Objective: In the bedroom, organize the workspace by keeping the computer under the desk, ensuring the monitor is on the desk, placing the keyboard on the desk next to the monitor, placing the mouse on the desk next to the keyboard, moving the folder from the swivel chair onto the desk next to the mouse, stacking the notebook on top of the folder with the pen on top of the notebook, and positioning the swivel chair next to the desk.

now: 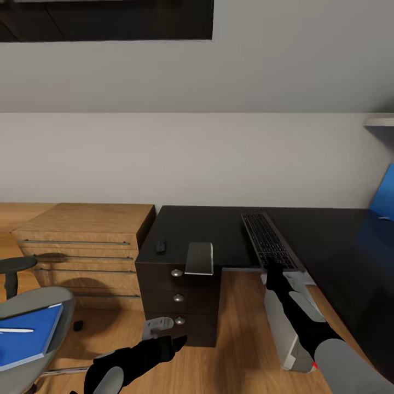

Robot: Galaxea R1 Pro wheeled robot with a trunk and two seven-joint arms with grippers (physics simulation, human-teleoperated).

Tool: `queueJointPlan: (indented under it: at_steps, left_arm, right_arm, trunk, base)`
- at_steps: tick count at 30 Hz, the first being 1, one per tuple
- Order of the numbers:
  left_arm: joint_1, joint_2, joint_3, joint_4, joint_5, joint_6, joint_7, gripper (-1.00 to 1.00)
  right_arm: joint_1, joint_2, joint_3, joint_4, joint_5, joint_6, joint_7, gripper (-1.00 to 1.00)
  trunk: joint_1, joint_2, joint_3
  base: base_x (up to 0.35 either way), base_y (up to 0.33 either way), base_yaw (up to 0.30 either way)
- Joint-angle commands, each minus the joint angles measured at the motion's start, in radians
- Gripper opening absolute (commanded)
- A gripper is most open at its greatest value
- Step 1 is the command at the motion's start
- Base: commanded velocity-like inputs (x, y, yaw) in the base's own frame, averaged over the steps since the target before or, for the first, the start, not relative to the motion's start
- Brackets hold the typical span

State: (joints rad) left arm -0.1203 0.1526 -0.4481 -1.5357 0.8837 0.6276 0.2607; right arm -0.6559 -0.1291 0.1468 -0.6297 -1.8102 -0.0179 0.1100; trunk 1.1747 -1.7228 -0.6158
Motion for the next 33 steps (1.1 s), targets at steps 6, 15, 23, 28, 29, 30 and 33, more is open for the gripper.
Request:
queueJointPlan:
  at_steps: [6, 15, 23, 28, 29, 30, 33]
  left_arm:
    - [-0.001, -0.003, -0.005, -0.001, 0.005, -0.002, 0.016, 1.0]
    - [-0.001, -0.005, -0.009, 0.035, 0.001, -0.004, 0.021, 1.0]
    - [-0.001, -0.005, -0.003, 0.053, 0.003, -0.005, 0.023, 1.0]
    - [-0.001, -0.005, -0.002, 0.054, 0.003, -0.005, 0.023, 1.0]
    - [-0.001, -0.005, -0.001, 0.055, 0.003, -0.005, 0.023, 1.0]
    - [-0.001, -0.006, -0.001, 0.071, 0.004, -0.005, 0.024, 1.0]
    - [-0.001, -0.008, -0.001, 0.091, 0.003, -0.005, 0.024, 1.0]
  right_arm:
    - [-0.001, 0.0, 0.007, -0.005, 0.017, -0.002, 0.015, -1.0]
    - [-0.001, 0.0, 0.007, -0.04, 0.088, -0.002, 0.017, -1.0]
    - [0.001, 0.0, 0.007, -0.041, 0.097, -0.001, 0.08, -1.0]
    - [0.001, -0.001, 0.007, -0.039, 0.097, 0.002, 0.085, -1.0]
    - [0.001, -0.003, 0.007, -0.038, 0.098, 0.003, 0.085, -1.0]
    - [0.002, -0.012, 0.007, -0.036, 0.098, 0.005, 0.085, -1.0]
    - [0.002, -0.019, 0.008, -0.035, 0.097, 0.008, 0.085, -1.0]
  trunk:
    - [-0.023, 0.042, 0.018]
    - [-0.058, 0.105, 0.046]
    - [-0.088, 0.161, 0.071]
    - [-0.108, 0.196, 0.087]
    - [-0.111, 0.203, 0.09]
    - [-0.115, 0.21, 0.093]
    - [-0.127, 0.231, 0.102]
  base:
    - [0.0, 0.0, 0.0]
    - [0.0, 0.0, 0.0]
    - [-0.182, 0.0, 0.0]
    - [-0.326, 0.0, 0.0]
    - [-0.336, 0.0, 0.0]
    - [-0.339, 0.0, 0.0]
    - [-0.34, 0.0, 0.0]
